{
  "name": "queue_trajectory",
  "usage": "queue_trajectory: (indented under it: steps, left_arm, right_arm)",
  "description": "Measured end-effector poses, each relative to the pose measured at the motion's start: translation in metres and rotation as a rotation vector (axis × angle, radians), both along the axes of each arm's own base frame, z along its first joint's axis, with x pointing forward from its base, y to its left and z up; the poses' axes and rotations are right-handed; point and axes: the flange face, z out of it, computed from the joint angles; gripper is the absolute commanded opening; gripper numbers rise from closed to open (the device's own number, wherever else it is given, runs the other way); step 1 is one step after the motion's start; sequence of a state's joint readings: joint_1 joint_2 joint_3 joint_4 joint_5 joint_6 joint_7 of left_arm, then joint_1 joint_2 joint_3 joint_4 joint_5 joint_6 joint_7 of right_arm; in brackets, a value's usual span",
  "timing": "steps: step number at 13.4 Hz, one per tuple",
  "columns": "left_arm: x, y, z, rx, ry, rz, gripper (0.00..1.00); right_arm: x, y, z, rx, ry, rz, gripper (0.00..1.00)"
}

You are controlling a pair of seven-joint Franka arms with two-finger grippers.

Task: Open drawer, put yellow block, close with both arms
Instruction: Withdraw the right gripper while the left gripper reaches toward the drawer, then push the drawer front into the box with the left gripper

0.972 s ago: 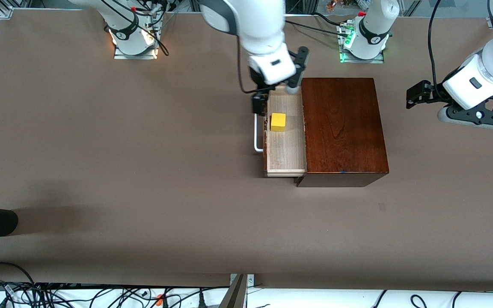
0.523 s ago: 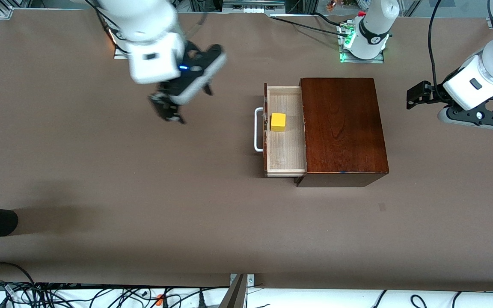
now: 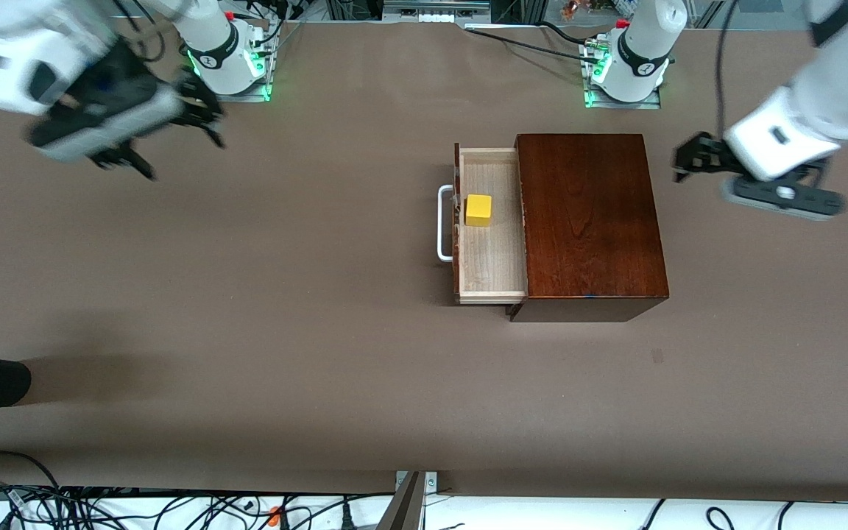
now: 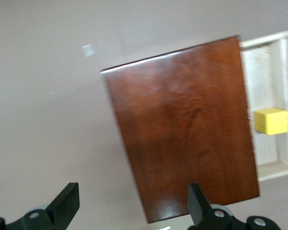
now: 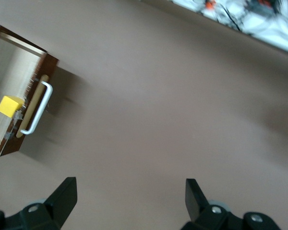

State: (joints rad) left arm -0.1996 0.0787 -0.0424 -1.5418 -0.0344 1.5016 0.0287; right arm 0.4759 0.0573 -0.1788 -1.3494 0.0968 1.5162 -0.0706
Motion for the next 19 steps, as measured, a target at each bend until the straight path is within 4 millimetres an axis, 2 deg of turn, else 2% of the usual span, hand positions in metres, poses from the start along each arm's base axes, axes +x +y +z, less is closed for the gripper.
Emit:
queue_trajectory:
  steps: [3,5,7,9,11,13,15,17,19]
  left_arm:
    - [-0.004,-0.078,-0.019,-0.076,0.024,-0.119,1.00]
    - [0.002,-0.116,-0.040,-0.099,0.052,-0.184,1.00]
    - [0.006,-0.159,-0.068,-0.148,0.054,-0.321,1.00]
    - [0.002,-0.206,-0.089,-0.216,0.020,-0.497,1.00]
    - [-0.010,-0.252,-0.100,-0.268,-0.036,-0.631,1.00]
    - [-0.031,-0.301,-0.106,-0.311,-0.105,-0.763,1.00]
    - [-0.058,-0.347,-0.123,-0.343,-0.133,-0.908,1.00]
    - [-0.075,-0.374,-0.148,-0.333,-0.133,-1.095,1.00]
    - [-0.078,-0.382,-0.177,-0.312,-0.121,-1.253,1.00]
  right_arm:
    - [-0.010,-0.073,-0.006,-0.004,0.075,-0.124,1.00]
    - [-0.006,-0.114,-0.026,-0.008,0.121,-0.199,1.00]
    - [-0.005,-0.141,-0.051,-0.010,0.163,-0.247,1.00]
    - [-0.005,-0.153,-0.065,-0.012,0.181,-0.270,1.00]
    - [-0.003,-0.158,-0.072,-0.032,0.179,-0.279,1.00]
    - [-0.001,-0.159,-0.079,-0.041,0.178,-0.281,1.00]
    - [0.001,-0.159,-0.081,-0.046,0.177,-0.282,1.00]
    - [0.002,-0.159,-0.080,-0.045,0.171,-0.282,1.00]
    - [0.002,-0.159,-0.077,-0.045,0.165,-0.283,1.00]
